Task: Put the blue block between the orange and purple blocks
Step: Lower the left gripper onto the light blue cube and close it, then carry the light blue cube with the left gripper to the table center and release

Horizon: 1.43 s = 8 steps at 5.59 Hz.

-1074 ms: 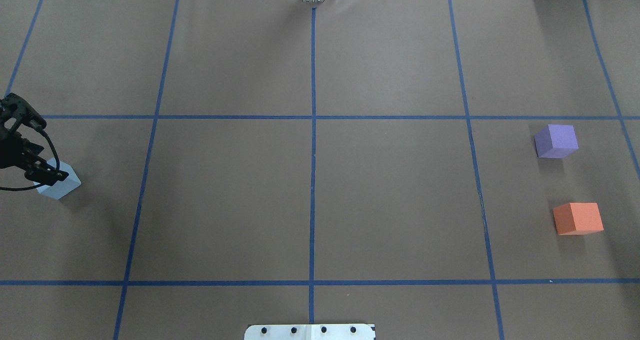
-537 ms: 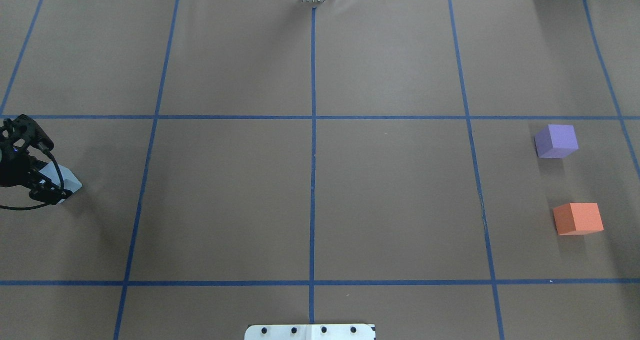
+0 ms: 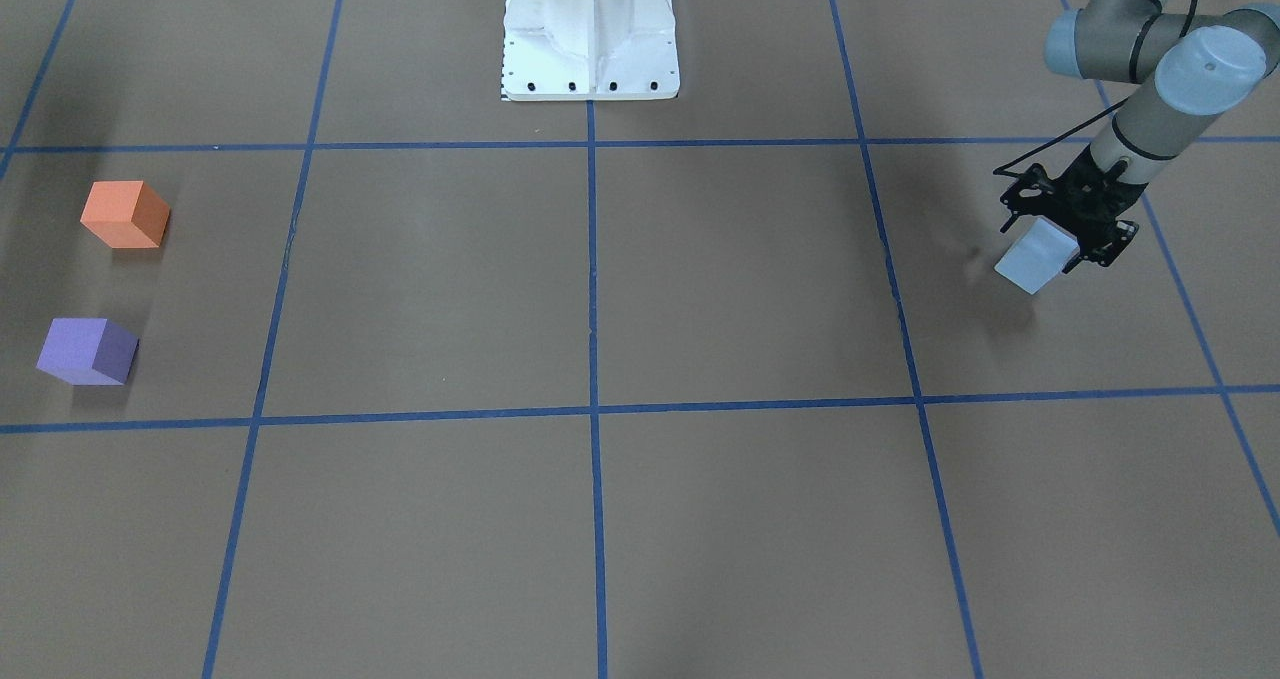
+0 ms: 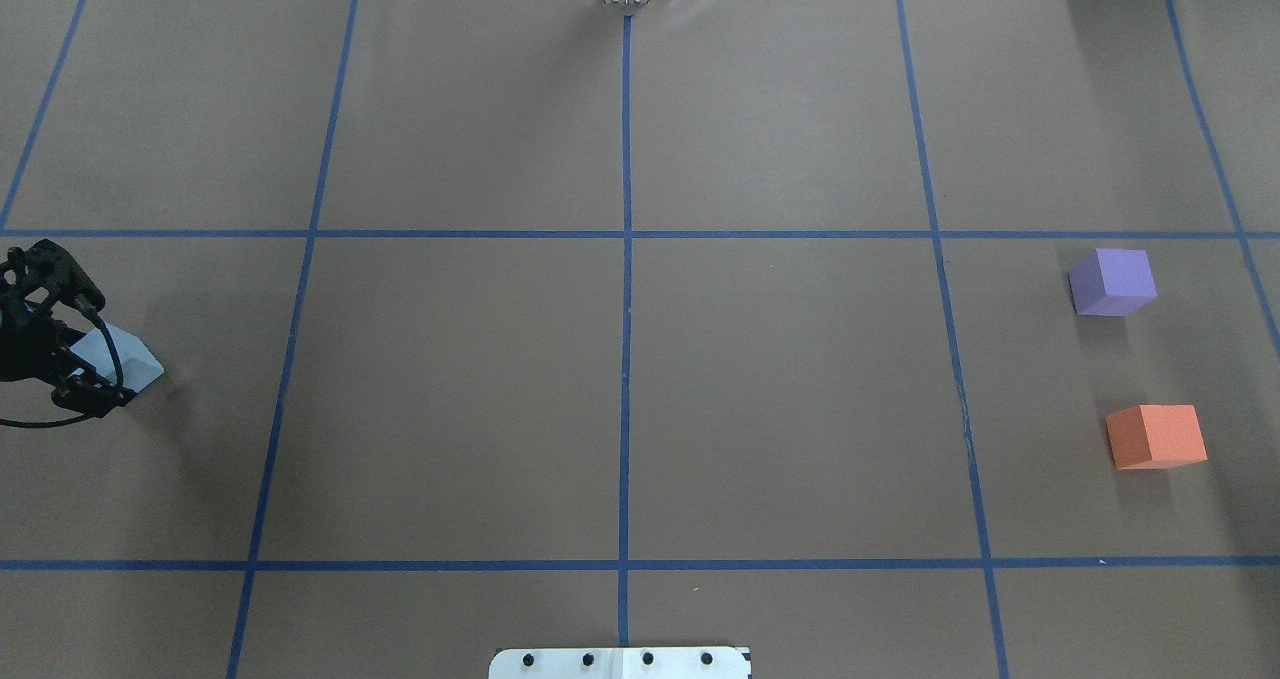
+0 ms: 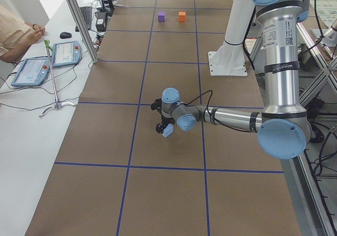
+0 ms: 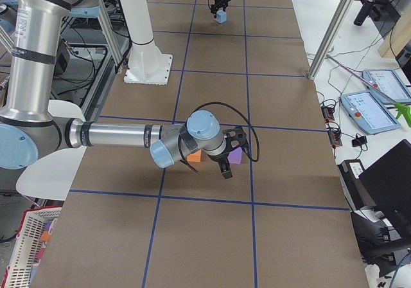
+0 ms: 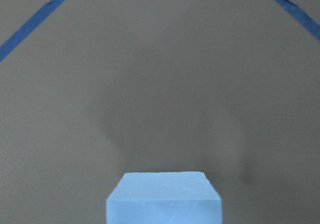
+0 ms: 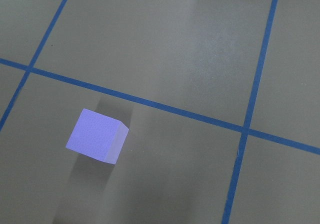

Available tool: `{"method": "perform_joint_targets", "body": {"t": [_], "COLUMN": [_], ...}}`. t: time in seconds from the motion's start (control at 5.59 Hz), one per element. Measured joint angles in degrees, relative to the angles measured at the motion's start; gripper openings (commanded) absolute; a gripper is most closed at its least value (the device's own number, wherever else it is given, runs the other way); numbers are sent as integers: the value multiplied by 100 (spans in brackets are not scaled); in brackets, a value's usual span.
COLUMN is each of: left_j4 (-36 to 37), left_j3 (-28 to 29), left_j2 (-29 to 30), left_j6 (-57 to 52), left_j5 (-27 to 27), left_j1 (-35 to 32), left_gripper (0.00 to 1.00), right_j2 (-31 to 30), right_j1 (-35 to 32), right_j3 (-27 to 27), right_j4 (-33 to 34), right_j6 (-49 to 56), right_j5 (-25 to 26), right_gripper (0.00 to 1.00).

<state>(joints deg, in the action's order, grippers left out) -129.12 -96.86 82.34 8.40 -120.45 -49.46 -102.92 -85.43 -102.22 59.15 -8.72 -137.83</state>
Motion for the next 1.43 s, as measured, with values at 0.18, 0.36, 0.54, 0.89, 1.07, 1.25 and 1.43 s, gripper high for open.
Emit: {"method": "perform_joint_targets", "body": {"t": [0.18, 0.36, 0.54, 0.89, 1.07, 1.25, 1.43], "left_j4": [7, -7, -9, 784, 1722, 2658, 3403], "left_j3": [36, 25, -65, -662, -872, -883, -731], "left_j2": [20, 45, 89, 691, 1430, 2294, 3189], "left_j6": [27, 192, 573, 2087, 2825, 3456, 4156], "left_j5": [-32, -30, -30, -284, -382, -391, -347], "left_j1": [2, -4, -6, 0, 89, 335, 709], "left_gripper": [0, 0, 0, 0, 0, 3, 8], "right_j2": [0, 0, 0, 2, 6, 8, 11], "right_j1": [0, 0, 0, 0, 0, 0, 0], "right_j3": [0, 0, 0, 0, 0, 0, 2], "right_j4": [0, 0, 0, 0, 0, 0, 3], "right_j6": [2, 2, 2, -4, -6, -7, -6], "right_j5": [-1, -5, -6, -7, -7, -7, -7], "right_gripper": [100, 100, 100, 100, 100, 100, 100]}}
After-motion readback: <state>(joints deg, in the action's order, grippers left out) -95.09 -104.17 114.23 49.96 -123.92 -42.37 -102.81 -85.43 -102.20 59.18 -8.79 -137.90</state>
